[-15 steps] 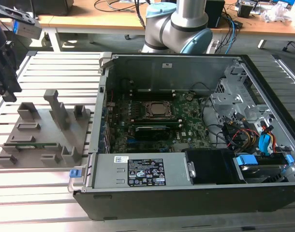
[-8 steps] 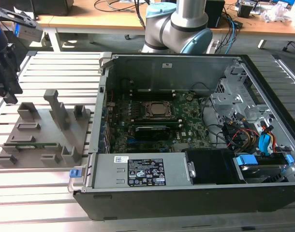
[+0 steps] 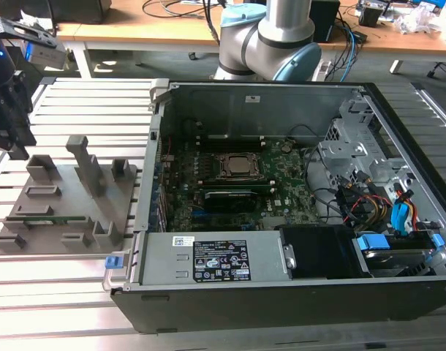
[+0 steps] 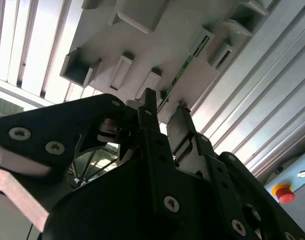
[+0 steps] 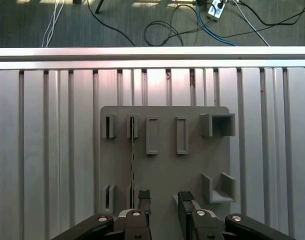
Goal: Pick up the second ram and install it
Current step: 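Pick up the second ram and move it above second insertion slot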
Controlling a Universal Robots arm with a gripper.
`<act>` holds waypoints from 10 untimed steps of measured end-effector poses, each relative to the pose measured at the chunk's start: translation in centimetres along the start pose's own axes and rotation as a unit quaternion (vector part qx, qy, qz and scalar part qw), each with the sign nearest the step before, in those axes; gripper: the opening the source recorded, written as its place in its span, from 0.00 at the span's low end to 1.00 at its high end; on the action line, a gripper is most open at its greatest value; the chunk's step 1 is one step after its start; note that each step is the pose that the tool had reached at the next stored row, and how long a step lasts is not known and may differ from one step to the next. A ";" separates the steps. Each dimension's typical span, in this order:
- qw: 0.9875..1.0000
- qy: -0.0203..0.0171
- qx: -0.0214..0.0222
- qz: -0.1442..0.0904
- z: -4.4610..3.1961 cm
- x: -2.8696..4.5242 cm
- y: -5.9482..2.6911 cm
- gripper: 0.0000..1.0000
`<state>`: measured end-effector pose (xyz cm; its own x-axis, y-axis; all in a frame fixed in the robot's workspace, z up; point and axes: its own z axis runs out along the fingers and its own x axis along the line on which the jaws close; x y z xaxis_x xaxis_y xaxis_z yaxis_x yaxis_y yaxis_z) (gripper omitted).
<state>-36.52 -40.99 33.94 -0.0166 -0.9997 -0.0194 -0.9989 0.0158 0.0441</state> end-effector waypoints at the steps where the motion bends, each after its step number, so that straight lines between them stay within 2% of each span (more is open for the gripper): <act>1: 1.000 0.000 0.000 0.000 0.14 0.00 -0.01 0.36; 10: 1.000 0.000 0.000 0.000 1.36 0.03 -0.06 0.36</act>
<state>-36.52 -40.99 32.58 -0.0167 -0.9997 -0.0194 -0.9989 0.0158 0.0441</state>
